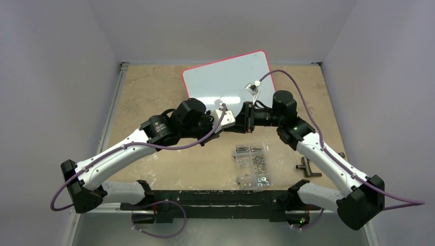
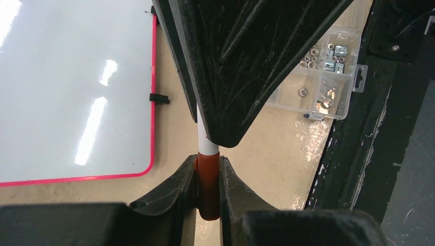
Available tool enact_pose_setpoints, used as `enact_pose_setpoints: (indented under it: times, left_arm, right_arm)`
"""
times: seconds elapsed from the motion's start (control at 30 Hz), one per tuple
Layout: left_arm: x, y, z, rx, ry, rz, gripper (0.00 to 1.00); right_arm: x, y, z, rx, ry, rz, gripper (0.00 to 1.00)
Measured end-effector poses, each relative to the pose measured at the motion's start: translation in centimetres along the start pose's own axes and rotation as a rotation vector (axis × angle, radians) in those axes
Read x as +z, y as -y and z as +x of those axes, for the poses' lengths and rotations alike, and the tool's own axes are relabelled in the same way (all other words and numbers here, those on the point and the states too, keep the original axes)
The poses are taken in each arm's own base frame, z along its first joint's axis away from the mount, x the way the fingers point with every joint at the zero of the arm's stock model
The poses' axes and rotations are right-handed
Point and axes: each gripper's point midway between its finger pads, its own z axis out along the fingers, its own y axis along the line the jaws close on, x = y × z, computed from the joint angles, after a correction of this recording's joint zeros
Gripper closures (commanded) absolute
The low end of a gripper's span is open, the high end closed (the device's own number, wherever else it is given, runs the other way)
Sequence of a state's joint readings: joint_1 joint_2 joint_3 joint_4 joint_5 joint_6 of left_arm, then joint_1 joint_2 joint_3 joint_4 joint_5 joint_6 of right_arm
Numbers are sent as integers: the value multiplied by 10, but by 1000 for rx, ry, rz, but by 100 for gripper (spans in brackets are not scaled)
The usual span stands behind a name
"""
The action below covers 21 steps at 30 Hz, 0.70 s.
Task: Write a sentence on the whiteboard
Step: Open the pen cap from the whiteboard marker.
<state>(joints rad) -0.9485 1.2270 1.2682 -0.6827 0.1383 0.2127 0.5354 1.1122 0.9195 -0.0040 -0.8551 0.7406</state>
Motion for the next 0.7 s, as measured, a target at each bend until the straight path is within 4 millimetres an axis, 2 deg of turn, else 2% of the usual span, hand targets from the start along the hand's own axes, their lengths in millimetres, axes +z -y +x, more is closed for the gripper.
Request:
enact_pose_setpoints:
  times: [0.17, 0.47, 0.53, 0.7]
  left_arm:
    - [0, 1, 3, 15, -11, 9, 100]
    - [-1, 2, 5, 29, -22, 21, 100]
    - [-1, 3, 7, 28, -27, 23, 100]
    - [-1, 4, 9, 25, -36, 30, 100]
  right_arm:
    - [1, 3, 3, 6, -6, 3, 85]
    - [2, 5, 6, 9, -9, 3, 92]
    - [2, 6, 7, 11, -9, 2, 99]
    - [3, 7, 9, 20, -7, -2, 100]
